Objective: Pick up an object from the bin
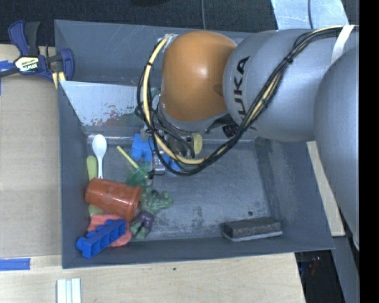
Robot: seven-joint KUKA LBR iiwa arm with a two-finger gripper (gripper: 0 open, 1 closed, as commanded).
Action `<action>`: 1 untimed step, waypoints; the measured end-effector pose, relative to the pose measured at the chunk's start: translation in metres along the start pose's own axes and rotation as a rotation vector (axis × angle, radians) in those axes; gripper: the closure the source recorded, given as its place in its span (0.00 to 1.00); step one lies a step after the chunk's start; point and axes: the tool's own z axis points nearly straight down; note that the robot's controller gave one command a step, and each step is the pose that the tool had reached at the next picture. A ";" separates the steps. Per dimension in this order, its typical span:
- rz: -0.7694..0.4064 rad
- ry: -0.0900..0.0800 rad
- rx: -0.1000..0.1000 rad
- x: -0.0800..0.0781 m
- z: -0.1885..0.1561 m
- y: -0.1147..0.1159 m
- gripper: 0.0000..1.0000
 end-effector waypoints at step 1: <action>0.002 -0.008 -0.002 -0.002 -0.005 -0.001 0.00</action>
Offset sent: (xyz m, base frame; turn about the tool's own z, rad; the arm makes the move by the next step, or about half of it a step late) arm -0.0328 0.0084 -0.0996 -0.0459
